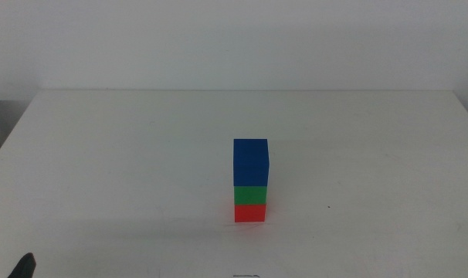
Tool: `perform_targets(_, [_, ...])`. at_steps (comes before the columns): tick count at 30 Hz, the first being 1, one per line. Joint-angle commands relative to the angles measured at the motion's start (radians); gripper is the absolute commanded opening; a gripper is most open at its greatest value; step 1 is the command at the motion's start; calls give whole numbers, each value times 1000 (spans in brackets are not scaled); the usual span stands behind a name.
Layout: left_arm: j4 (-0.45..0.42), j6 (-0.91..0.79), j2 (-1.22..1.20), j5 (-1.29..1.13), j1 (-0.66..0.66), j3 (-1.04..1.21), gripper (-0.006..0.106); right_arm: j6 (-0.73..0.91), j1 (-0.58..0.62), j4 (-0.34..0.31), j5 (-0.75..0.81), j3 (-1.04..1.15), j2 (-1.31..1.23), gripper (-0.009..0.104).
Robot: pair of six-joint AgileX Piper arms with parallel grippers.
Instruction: Stack red cubes first, then green, then blue cubes in a specific spot.
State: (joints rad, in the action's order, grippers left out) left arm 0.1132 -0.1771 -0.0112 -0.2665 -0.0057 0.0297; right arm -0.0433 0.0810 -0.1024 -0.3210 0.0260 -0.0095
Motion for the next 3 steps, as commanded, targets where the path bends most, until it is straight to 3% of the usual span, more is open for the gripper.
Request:
perform_targets(1, [12, 16, -24, 90, -2, -5, 94, 16, -7, -16, 70, -15, -11, 82])
perform_targets(3, [12, 16, -24, 90, -2, -5, 94, 16, -7, -16, 70, -15, -11, 82])
